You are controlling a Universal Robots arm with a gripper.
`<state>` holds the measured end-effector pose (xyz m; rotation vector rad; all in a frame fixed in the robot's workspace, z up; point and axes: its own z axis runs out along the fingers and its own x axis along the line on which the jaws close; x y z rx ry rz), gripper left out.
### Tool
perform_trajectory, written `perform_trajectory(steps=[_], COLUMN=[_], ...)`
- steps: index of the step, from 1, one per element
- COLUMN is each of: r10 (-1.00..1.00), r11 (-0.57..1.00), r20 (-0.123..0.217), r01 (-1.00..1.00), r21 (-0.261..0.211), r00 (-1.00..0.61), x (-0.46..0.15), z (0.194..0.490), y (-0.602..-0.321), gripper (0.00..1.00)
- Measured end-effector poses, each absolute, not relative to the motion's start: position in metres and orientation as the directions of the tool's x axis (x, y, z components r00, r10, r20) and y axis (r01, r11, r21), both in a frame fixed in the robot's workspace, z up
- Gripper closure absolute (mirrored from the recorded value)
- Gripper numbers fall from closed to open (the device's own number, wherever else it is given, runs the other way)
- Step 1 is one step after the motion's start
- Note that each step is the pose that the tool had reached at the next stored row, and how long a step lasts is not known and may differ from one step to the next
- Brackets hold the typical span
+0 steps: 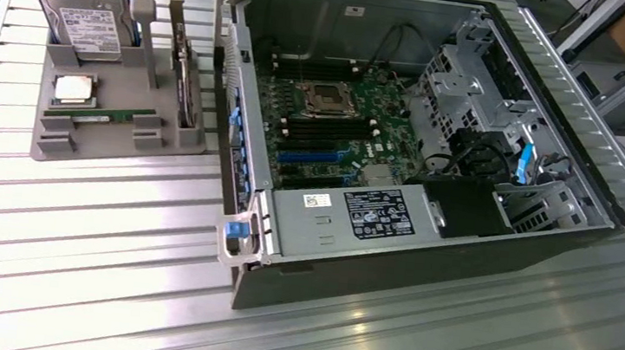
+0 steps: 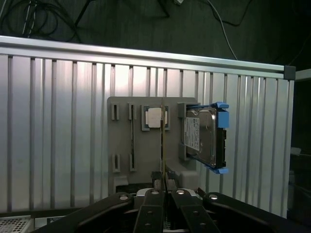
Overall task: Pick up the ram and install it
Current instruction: 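Pick up the ram and move it above insertion slot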
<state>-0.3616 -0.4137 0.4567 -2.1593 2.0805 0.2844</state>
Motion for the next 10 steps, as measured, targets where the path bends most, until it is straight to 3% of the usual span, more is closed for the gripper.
perform_trajectory(steps=[3, 5, 7, 10], r10=[-0.975, -0.981, -0.990, -0.991], r11=[-0.041, -0.040, -0.037, -0.037], r20=[-0.220, -0.192, -0.137, -0.134], r01=[-0.998, -0.998, -0.998, -0.997], r21=[0.045, 0.047, 0.051, 0.064], r00=[0.030, 0.030, 0.030, 0.028], x=[-0.355, -0.353, -0.351, -0.343], z=[0.456, 0.456, 0.456, 0.455], y=[-0.414, -0.414, -0.414, -0.414], gripper=[0.88, 0.88, 0.88, 0.88])
